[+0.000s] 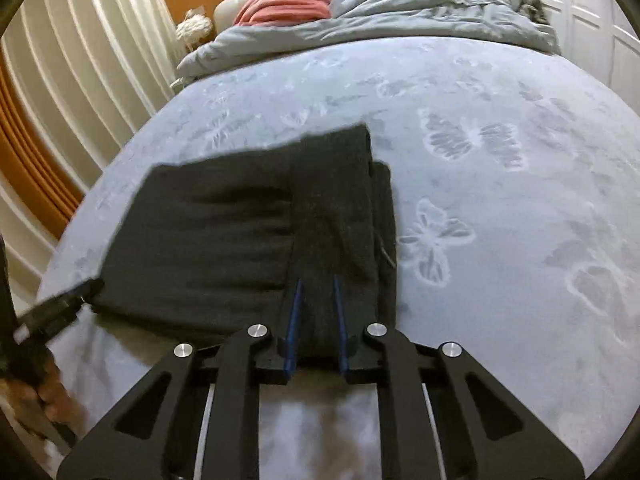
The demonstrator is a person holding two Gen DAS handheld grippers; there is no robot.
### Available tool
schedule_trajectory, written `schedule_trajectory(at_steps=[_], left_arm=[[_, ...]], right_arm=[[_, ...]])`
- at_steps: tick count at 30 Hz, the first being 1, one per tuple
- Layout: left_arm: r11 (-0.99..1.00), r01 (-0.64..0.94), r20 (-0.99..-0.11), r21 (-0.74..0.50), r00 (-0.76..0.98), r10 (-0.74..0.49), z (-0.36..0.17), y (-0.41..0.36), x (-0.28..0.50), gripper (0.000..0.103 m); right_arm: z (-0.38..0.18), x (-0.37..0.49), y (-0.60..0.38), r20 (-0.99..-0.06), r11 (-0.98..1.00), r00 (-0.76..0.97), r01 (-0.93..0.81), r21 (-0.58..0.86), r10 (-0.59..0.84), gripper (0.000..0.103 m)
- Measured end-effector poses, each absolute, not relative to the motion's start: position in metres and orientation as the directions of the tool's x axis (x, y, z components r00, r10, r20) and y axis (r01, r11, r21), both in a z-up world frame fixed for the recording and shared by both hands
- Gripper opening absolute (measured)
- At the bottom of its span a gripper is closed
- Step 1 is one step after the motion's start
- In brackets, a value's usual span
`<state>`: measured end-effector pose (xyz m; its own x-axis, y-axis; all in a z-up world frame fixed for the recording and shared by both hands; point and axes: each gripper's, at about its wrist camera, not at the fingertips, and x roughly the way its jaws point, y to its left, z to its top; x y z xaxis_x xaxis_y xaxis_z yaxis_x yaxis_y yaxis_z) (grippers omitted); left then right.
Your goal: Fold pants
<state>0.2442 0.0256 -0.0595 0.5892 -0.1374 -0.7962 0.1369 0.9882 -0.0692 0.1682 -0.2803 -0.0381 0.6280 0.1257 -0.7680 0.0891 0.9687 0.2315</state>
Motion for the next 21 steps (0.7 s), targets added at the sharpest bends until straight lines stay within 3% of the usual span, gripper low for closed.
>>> schedule_trajectory(at_steps=[4, 6, 7, 10, 12, 14, 19, 21], left_arm=[[0.985, 0.171, -0.738, -0.006, 0.664, -0.120, -0.019, 0.027, 0.198, 0.024], [0.983, 0.182, -0.717, 0.012, 0.687, -0.118, 0.002, 0.029, 0.167, 0.026], [0.983, 0.184, -0.710, 0.011, 0.693, -0.122, 0.009, 0.030, 0.155, 0.028], [0.984, 0.178, -0.695, 0.014, 0.710, -0.118, 0.029, 0.034, 0.115, 0.041], [0.983, 0.185, -0.687, 0.003, 0.715, -0.132, 0.037, 0.037, 0.090, 0.056], [0.984, 0.179, -0.673, 0.011, 0.729, -0.125, 0.042, 0.038, 0.060, 0.062], [0.982, 0.172, -0.646, 0.072, 0.759, -0.085, 0.033, 0.035, 0.018, 0.069], [0.983, 0.168, -0.620, 0.077, 0.780, -0.085, 0.021, 0.036, 0.008, 0.076]], right_arm=[[0.006, 0.126, -0.274, -0.737, 0.978, 0.666, 0.056, 0.200, 0.112, 0.025], [0.026, 0.098, -0.269, -0.711, 0.979, 0.695, 0.056, 0.197, 0.103, 0.050], [0.034, 0.083, -0.268, -0.696, 0.977, 0.711, 0.057, 0.205, 0.105, 0.054], [0.047, 0.049, -0.265, -0.669, 0.978, 0.737, 0.050, 0.201, 0.100, 0.063], [0.053, 0.021, -0.259, -0.642, 0.983, 0.764, 0.062, 0.174, 0.065, 0.085], [0.051, -0.003, -0.250, -0.621, 0.989, 0.783, 0.064, 0.134, 0.034, 0.093], [0.021, -0.038, -0.228, -0.639, 0.995, 0.769, 0.083, 0.054, -0.030, 0.097], [0.004, -0.045, -0.224, -0.658, 0.993, 0.752, 0.095, 0.064, -0.029, 0.097]])
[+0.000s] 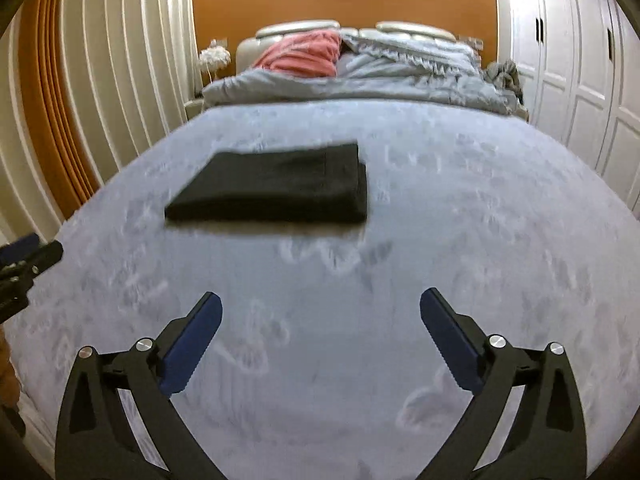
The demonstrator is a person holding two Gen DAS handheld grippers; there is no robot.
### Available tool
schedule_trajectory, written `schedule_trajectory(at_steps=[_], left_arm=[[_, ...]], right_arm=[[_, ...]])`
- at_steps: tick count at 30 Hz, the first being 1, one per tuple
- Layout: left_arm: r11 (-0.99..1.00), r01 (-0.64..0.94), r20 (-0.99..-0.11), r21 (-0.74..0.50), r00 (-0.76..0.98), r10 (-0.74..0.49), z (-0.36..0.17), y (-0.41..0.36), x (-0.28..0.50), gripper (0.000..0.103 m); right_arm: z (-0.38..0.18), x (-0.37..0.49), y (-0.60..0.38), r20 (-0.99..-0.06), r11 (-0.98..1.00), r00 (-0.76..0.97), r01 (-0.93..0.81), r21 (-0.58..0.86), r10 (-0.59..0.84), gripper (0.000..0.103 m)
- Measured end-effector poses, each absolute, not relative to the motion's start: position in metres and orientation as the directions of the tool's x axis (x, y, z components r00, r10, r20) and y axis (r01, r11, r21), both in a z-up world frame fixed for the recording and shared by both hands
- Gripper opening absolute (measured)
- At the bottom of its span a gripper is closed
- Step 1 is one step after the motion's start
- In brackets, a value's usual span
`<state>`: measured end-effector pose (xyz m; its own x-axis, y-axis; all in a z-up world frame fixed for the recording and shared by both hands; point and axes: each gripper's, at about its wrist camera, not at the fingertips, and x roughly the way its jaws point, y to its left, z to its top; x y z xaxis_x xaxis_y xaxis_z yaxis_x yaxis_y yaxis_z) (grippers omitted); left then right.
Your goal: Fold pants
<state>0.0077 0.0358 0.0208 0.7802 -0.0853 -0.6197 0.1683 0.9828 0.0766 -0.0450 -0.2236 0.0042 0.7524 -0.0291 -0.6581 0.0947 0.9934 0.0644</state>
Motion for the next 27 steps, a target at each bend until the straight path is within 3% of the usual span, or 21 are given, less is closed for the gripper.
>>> schedule_trajectory(at_steps=[9, 14, 27], left_arm=[[0.983, 0.153, -0.641, 0.101, 0.766, -0.053, -0.026, 0.027, 0.017, 0.078], [0.991, 0.132, -0.703, 0.016, 0.707, -0.083, -0.049, 0.030, 0.029, 0.078], [0.991, 0.102, -0.650, 0.084, 0.759, -0.023, -0.046, 0.024, 0.020, 0.078]], right_arm=[[-0.044, -0.044, -0.211, -0.706, 0.976, 0.707, 0.175, 0.133, -0.031, 0.098], [-0.064, -0.034, -0.202, -0.715, 0.975, 0.695, 0.200, 0.097, -0.071, 0.098], [-0.056, -0.041, -0.210, -0.699, 0.971, 0.712, 0.207, 0.118, -0.067, 0.098]])
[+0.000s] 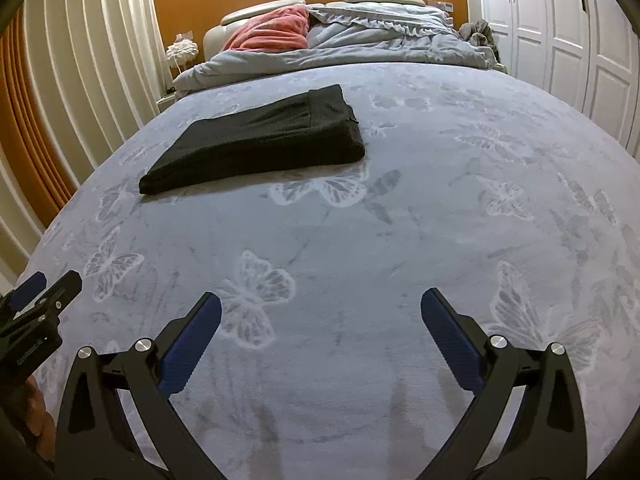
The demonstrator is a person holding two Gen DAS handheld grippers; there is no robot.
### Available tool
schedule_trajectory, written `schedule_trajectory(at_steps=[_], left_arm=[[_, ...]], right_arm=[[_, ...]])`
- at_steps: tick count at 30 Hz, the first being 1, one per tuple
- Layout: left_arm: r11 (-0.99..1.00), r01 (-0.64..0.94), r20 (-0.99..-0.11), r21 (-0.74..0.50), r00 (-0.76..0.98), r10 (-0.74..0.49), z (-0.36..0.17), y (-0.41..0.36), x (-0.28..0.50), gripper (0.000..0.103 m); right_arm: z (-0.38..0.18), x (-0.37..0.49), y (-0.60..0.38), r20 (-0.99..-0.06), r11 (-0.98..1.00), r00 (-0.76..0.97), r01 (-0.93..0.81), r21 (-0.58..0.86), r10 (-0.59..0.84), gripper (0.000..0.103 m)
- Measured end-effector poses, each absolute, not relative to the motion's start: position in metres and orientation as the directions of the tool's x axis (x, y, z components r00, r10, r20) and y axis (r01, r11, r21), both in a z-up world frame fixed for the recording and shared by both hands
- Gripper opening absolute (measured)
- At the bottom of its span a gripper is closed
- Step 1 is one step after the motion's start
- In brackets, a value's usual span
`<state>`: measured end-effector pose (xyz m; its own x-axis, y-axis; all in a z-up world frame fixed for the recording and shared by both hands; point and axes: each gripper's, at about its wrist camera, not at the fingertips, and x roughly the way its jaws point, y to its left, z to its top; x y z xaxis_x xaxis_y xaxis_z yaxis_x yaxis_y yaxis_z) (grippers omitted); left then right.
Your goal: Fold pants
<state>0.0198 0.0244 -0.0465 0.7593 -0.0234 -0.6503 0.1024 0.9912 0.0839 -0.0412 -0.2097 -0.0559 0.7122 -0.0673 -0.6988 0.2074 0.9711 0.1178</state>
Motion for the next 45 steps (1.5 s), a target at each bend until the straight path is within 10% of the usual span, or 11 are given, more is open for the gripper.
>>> schedule_trajectory(at_steps=[45], left_arm=[[0.989, 0.116, -0.680, 0.092, 0.733, -0.023, -0.057, 0.016, 0.022, 0.079]], right_arm=[[-0.063, -0.046, -0.195, -0.690, 0.982, 0.711, 0.189, 0.003, -0.135, 0.098]])
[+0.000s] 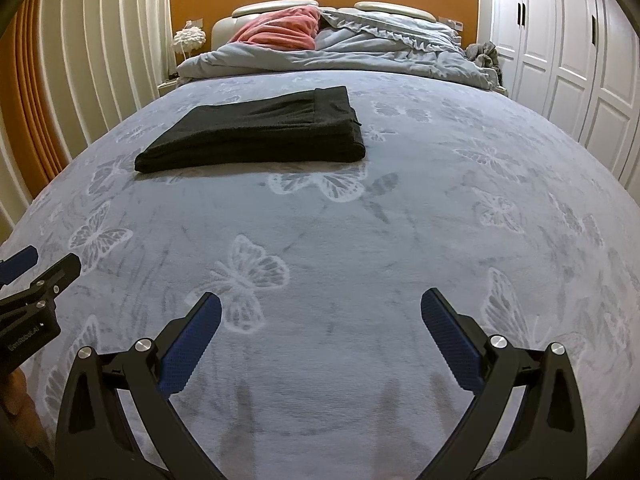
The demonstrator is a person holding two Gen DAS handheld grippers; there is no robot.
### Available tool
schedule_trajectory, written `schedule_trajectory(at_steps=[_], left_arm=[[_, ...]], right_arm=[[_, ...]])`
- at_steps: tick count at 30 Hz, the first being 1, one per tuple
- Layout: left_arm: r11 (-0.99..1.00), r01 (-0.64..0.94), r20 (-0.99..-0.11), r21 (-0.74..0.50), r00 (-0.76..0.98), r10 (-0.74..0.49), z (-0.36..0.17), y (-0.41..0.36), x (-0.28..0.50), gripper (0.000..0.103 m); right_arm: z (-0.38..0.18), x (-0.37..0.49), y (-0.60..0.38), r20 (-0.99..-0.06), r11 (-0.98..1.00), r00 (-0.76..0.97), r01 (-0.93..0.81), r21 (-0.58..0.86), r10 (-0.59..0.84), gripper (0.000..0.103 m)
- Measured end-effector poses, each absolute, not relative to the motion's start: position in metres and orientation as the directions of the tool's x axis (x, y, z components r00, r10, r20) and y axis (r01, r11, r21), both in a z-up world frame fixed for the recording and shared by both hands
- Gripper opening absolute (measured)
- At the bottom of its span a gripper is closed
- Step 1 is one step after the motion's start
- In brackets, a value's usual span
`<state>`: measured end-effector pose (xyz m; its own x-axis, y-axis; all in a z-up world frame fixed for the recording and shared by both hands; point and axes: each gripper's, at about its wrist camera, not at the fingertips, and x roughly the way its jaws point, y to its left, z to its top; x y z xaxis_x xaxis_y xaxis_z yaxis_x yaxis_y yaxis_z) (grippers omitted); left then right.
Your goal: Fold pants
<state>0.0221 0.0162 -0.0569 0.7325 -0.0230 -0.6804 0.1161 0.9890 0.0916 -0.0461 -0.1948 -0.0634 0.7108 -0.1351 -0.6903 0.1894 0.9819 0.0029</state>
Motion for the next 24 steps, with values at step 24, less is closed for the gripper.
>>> schedule_trajectory(at_steps=[24], left_arm=[[0.989, 0.102, -0.648, 0.112, 0.762, -0.005, -0.0573, 0.0142, 0.0221, 0.079]], right_arm=[[-0.0659, -0.0446, -0.1912, -0.697, 0.985, 0.705, 0.170, -0.012, -0.130, 0.098]])
